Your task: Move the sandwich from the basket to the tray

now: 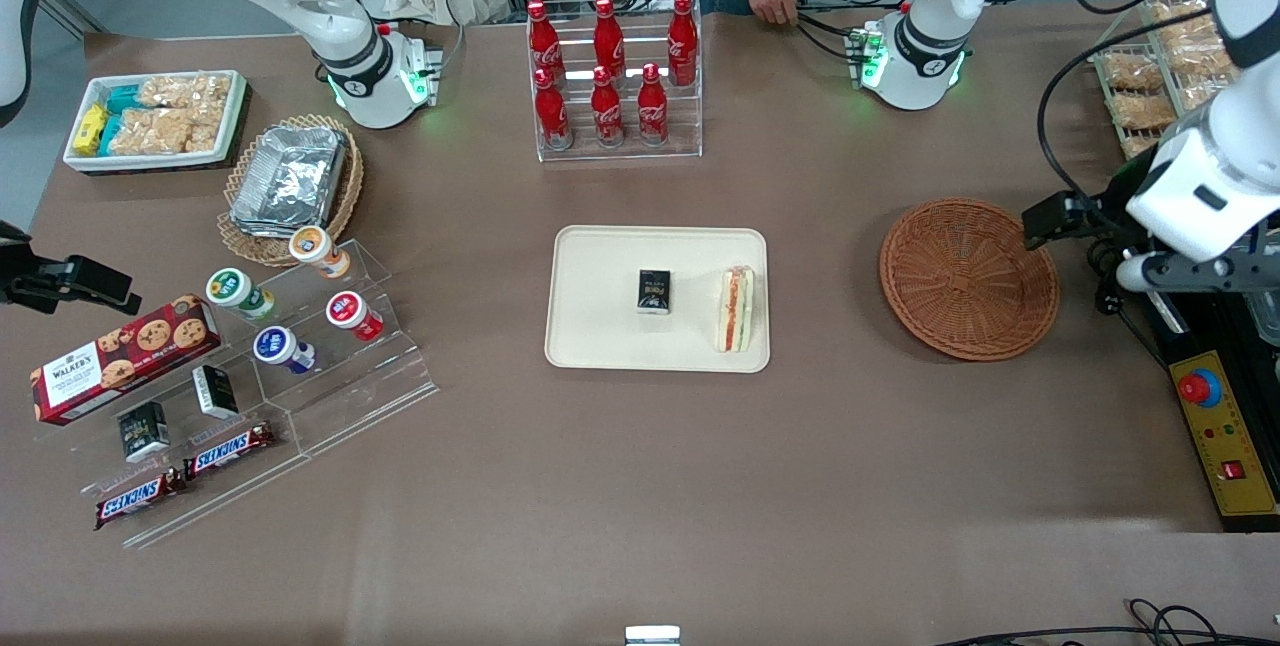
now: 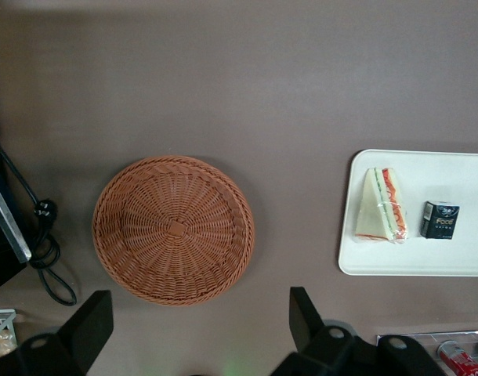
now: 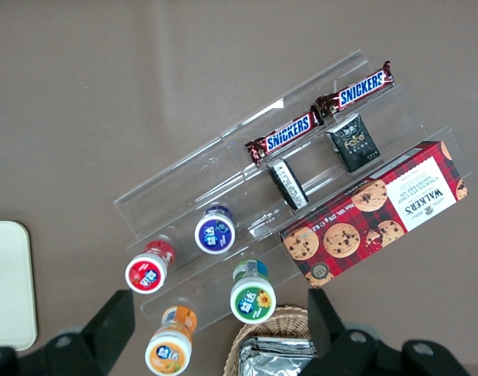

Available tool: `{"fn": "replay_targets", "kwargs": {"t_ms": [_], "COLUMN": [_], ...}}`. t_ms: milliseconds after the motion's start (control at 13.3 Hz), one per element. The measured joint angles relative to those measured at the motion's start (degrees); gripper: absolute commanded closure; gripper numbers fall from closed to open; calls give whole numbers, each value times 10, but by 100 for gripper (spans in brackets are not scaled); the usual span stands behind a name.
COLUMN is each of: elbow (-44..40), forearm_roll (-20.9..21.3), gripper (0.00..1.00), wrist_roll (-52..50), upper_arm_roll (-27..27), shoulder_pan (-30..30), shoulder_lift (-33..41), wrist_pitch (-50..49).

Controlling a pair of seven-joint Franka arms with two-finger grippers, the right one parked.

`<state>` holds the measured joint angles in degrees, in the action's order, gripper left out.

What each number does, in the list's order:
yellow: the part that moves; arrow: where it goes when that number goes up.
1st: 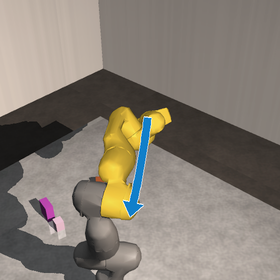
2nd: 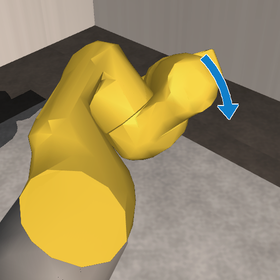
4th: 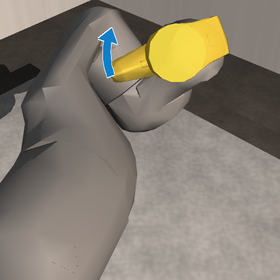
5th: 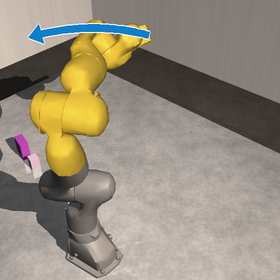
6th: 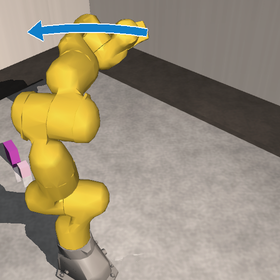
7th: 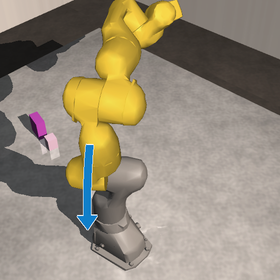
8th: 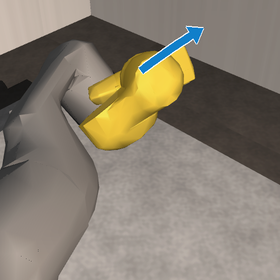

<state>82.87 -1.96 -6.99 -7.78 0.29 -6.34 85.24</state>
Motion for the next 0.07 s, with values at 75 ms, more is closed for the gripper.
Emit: {"fn": "replay_targets", "kwargs": {"t_ms": [75], "elbow": [1], "forearm_roll": [0], "gripper": [0], "wrist_roll": [0], "upper_arm_roll": [2], "shoulder_pan": [-8], "shoulder_lift": [3], "wrist_pitch": [0]}}
